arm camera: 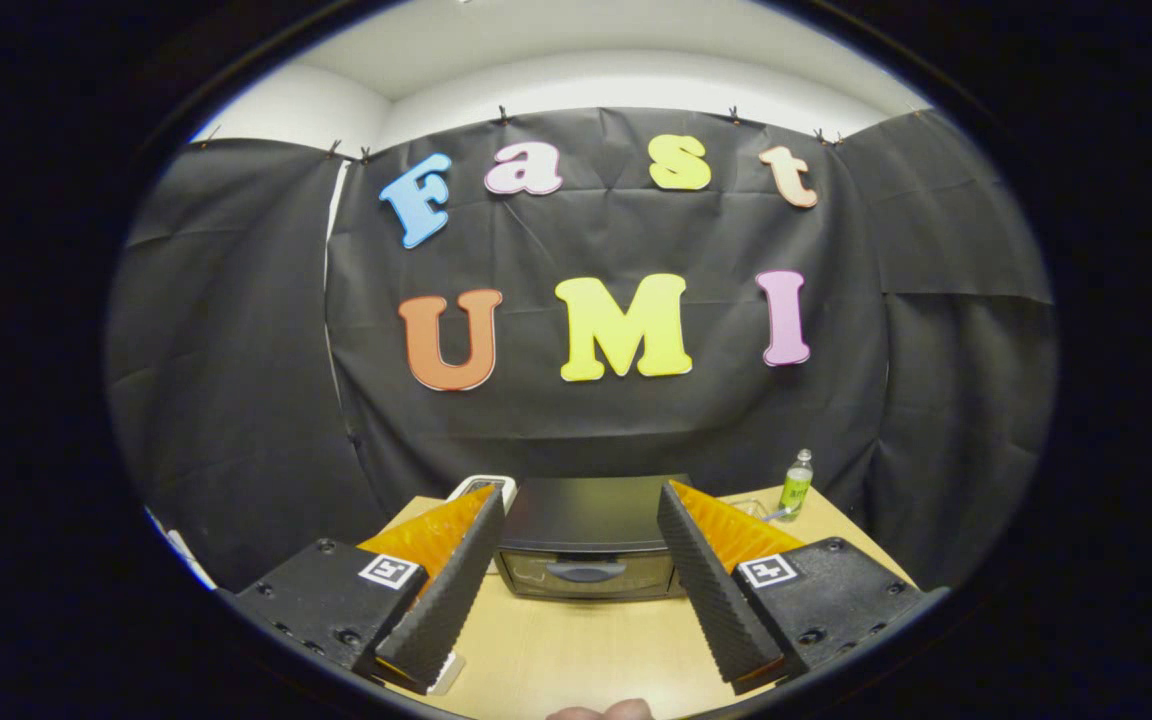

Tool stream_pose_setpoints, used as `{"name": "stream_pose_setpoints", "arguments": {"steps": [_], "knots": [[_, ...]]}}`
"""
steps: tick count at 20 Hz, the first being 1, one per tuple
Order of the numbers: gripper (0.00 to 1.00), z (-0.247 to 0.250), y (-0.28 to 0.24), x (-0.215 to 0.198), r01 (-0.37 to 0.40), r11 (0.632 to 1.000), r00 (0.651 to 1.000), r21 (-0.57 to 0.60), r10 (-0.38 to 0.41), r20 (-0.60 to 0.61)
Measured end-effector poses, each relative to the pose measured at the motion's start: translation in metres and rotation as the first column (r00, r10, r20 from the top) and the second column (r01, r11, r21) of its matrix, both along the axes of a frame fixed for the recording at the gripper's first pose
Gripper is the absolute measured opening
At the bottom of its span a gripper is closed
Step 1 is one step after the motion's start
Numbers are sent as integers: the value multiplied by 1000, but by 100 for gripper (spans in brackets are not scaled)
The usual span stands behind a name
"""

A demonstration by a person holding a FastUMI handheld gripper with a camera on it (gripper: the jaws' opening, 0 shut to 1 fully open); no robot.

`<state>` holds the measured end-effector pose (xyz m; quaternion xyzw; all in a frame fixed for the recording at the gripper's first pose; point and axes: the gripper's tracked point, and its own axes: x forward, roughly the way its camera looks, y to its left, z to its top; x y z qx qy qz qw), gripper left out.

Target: Open the toaster oven, put the food inside, and close the toaster oven door.

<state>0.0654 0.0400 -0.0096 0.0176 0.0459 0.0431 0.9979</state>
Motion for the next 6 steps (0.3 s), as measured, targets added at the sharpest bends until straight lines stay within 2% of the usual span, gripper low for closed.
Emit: {"name": "stream_pose_setpoints", "arguments": {"steps": [6], "knots": [[100,4,-7,-1,-9,1000,1000,7,9,-9]]}}
